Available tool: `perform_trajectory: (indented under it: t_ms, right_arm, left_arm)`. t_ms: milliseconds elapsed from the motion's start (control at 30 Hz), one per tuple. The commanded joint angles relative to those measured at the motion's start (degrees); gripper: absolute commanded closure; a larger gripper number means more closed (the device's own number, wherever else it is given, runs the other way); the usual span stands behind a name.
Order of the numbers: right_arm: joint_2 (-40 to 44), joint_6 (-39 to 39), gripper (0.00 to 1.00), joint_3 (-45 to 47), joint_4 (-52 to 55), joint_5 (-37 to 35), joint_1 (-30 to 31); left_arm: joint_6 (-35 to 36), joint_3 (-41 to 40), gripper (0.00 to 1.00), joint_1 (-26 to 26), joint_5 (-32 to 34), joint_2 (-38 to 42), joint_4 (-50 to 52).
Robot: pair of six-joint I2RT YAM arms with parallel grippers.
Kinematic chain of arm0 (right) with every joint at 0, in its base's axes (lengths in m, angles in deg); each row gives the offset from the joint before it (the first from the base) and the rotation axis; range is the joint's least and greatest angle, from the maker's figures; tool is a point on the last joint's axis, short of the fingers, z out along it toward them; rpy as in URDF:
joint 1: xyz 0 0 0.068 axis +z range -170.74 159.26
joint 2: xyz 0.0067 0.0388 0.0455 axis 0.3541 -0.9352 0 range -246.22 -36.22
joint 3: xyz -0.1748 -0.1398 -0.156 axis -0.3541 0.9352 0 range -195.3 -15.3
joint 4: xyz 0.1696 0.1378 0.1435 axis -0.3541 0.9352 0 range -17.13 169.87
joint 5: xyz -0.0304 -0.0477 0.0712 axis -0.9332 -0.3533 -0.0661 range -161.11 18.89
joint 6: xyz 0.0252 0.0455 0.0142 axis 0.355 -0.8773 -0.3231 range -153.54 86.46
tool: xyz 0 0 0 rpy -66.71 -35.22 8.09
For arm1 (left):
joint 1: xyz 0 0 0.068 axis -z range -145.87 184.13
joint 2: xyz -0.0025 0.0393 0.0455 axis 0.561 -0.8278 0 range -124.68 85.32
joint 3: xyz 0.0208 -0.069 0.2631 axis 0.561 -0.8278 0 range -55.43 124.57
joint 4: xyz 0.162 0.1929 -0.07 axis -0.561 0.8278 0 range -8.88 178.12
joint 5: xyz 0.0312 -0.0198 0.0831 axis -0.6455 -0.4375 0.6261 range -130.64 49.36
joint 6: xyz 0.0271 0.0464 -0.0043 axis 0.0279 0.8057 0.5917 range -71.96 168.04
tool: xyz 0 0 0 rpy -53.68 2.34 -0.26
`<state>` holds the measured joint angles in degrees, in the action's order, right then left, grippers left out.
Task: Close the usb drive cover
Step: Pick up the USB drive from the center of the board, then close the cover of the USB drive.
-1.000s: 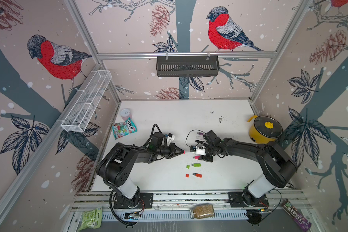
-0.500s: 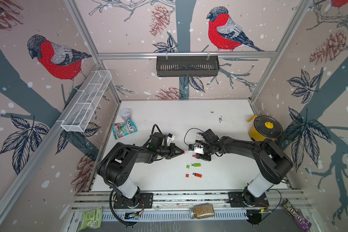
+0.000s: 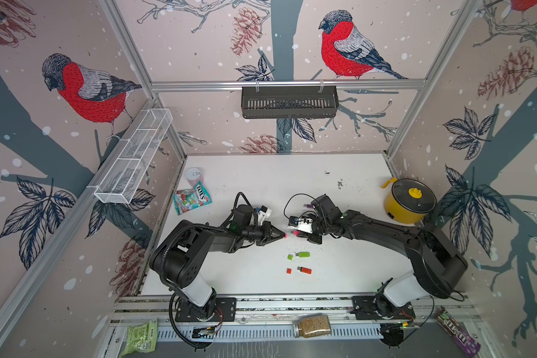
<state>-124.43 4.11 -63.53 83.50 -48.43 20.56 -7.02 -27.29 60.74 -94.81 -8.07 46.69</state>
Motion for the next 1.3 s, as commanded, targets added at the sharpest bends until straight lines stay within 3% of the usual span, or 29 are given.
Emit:
perform_trajectory:
  t_ms: [0,1267]
  right_arm:
    - [-0.6,-2.5,0.8,0.3,-3.0,0.8,1.1]
    - [0.5,-6.7,0.8,4.0,-11.1,-1.1,3.7]
  left_arm:
    - [0.0,0.4,0.92,0.3,-1.7,0.3,-3.0]
    - [1.8,1.7,0.92,0.3,1.3,0.5,1.9]
